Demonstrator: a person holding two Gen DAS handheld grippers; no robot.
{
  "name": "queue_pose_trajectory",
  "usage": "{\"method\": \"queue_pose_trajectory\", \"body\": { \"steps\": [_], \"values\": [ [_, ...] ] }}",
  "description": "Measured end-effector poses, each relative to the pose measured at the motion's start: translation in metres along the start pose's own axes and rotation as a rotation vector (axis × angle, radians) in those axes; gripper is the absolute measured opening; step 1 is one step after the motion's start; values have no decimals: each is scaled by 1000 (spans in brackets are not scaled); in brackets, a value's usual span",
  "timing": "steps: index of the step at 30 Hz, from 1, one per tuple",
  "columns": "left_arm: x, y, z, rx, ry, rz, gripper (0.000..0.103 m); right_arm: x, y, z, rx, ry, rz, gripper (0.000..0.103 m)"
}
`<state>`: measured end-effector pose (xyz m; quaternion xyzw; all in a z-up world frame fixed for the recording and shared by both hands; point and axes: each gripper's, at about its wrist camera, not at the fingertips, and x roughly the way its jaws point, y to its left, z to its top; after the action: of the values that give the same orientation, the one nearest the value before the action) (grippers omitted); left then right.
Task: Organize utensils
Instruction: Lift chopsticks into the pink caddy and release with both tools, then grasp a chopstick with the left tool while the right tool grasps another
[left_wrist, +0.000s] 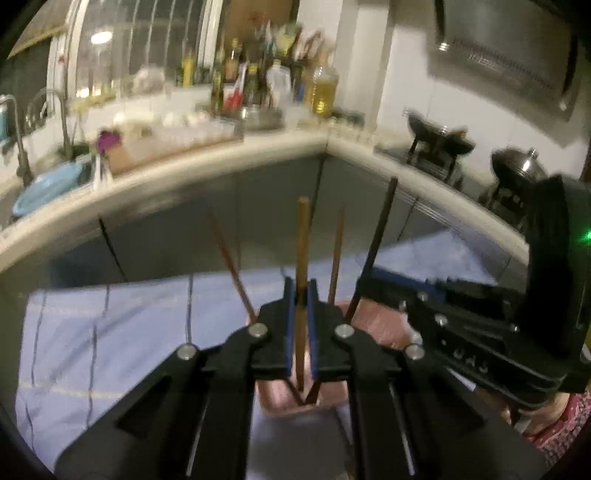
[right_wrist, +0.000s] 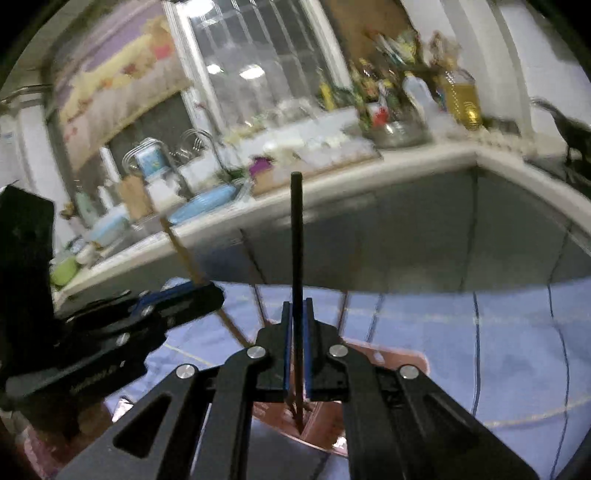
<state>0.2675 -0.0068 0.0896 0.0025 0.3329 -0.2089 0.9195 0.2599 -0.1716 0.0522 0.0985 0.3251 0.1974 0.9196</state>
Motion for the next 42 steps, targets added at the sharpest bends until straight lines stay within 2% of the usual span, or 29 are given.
{"method": "queue_pose_trajectory", "body": {
  "steps": [2,4,5,6,9,12,15,18,22,25,27,29,31,33,35,38,42],
  "values": [
    [8,-1,-9,0,41,23,23,0,-2,-5,33,4,5,11],
    [0,-1,-12,-6,15,40,31,-13,1,-5,46,-31,-4,37],
    [-10,-1,-12,-12,-11,43,31,-23,4,-4,55,-58,-16,54],
    [-16,-1,-11,-17,-28,43,31,-36,6,-3,61,-93,-4,58],
    [-55,-4,-15,-33,-120,54,32,-69,12,-6,69,-150,25,58],
    [-97,-14,-34,-19,-216,80,41,-97,14,-24,76,-185,33,58],
    [-117,-21,-64,-1,-238,90,43,-112,12,-71,98,-141,35,58],
    [-115,-22,-109,-7,-158,57,43,-106,8,-124,116,-33,-4,58],
    [-79,-33,-183,-18,68,-5,43,-86,15,-209,62,184,-91,51],
    [-58,-48,-229,2,199,-42,43,-84,27,-250,29,284,-111,48],
    [-50,-58,-252,11,262,-63,39,-85,34,-267,4,317,-119,46],
    [-44,-64,-263,17,298,-66,39,-85,43,-274,-44,312,-157,46],
    [-36,-68,-271,30,326,-35,38,-83,47,-277,-99,306,-198,45],
    [-37,-73,-274,64,307,8,38,-80,44,-276,-95,307,-242,45],
    [-36,-74,-271,63,302,21,38,-81,40,-278,-111,296,-285,45],
    [-36,-71,-267,41,311,33,38,-88,34,-274,-45,284,-238,45],
    [-36,-73,-271,56,302,52,38,-92,41,-272,-64,271,-210,45]
  ]
}}
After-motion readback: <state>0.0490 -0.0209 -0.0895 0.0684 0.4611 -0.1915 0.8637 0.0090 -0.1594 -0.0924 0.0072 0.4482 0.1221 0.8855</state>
